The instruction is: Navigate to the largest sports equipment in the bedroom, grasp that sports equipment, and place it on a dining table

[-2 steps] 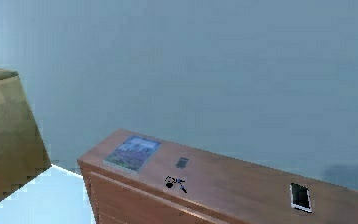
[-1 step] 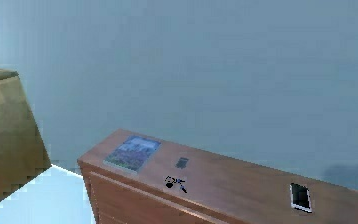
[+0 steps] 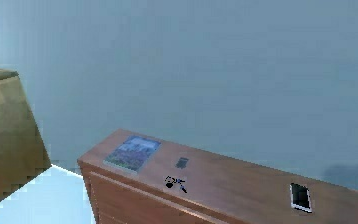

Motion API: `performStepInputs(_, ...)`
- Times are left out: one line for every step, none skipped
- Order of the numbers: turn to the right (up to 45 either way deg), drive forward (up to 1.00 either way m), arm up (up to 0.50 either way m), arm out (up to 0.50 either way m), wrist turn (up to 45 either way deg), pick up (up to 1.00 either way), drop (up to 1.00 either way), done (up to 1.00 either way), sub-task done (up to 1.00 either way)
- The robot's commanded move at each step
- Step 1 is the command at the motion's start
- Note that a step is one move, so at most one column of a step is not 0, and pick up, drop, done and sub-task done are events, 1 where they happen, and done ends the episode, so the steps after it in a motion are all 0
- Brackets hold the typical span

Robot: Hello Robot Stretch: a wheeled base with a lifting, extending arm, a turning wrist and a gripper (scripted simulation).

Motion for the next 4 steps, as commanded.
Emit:
performStepInputs(0.0,0.00,0.10,0.00,0.0,0.00,0.00,0.00,0.00)
performStepInputs(0.0,0.00,0.50,0.00,0.0,0.00,0.00,0.00,0.00)
performStepInputs(0.0,0.00,0.38,0.00,0.0,0.00,0.00,0.00,0.00)
performStepInputs(0.0,0.00,0.00,0.00,-45.0,0.00,0.00,0.00,0.00)
